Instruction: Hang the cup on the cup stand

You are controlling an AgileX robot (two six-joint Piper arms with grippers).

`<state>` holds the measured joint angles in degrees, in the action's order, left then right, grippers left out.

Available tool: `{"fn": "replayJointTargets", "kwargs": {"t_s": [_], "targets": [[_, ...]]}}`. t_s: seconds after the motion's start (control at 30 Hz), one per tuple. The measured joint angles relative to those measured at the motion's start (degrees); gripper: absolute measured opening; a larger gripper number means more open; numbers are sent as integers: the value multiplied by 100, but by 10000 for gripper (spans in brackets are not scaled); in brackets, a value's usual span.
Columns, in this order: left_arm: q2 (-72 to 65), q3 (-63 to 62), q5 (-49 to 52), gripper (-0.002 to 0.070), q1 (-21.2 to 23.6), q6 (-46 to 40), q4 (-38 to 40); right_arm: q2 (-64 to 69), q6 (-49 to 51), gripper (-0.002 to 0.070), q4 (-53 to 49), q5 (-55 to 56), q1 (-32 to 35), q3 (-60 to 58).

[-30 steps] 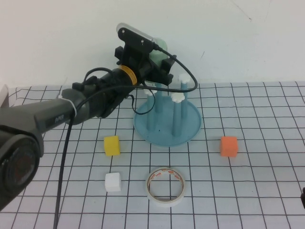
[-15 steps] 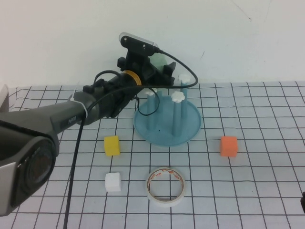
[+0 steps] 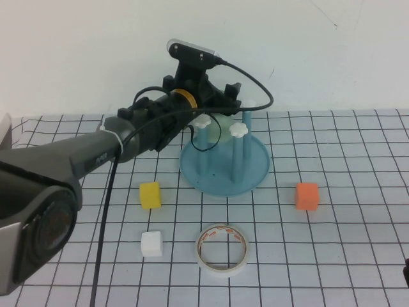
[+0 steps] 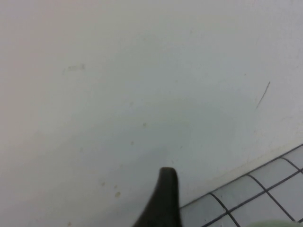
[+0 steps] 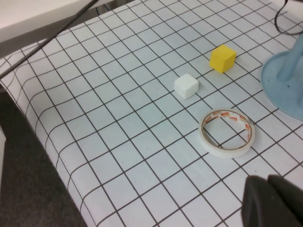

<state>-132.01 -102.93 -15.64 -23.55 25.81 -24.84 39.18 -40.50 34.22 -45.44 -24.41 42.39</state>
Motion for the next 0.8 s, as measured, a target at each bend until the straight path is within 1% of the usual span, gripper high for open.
{"fn": "replayJointTargets", "kwargs": {"t_s": [0.1, 0.13, 0.17, 0.2, 0.27, 0.33, 0.37, 0.43, 0.57, 0.7, 0.8], "targets": [[306, 0, 262, 522, -4, 0, -150, 0, -11, 1, -25, -13, 0, 0], [449, 0, 399, 459, -4, 0, -217, 0, -11, 1, -66, -13, 0, 0], [613, 0, 563, 370, -4, 0, -344, 0, -11, 1, -156, -23, 0, 0], [758, 0, 716, 305, -4, -12, -454, 0, -11, 1, -287, -23, 0, 0], [1145, 0, 1167, 143, -4, -25, -835, 0, 77, 1, -598, -23, 0, 0], [1523, 0, 1656, 66, -4, -49, -1195, 0, 333, 1, -1074, -50, 0, 0], [1743, 0, 1937, 43, -4, -75, -1348, 0, 532, 1, -1354, -80, 0, 0], [2201, 0, 2501, 20, -4, -86, -1577, -56, 936, 1, -1892, -148, 0, 0], [3150, 0, 3427, 4, -4, -108, -1755, -351, 1791, 1, -2898, -231, 0, 0], [4108, 0, 3984, 0, -4, -120, -1770, -911, 2544, 1, -3680, -241, 0, -56], [5012, 310, 4044, 0, -4, -120, -1770, -1394, 2997, 1, -4008, -202, 0, -314]]}}
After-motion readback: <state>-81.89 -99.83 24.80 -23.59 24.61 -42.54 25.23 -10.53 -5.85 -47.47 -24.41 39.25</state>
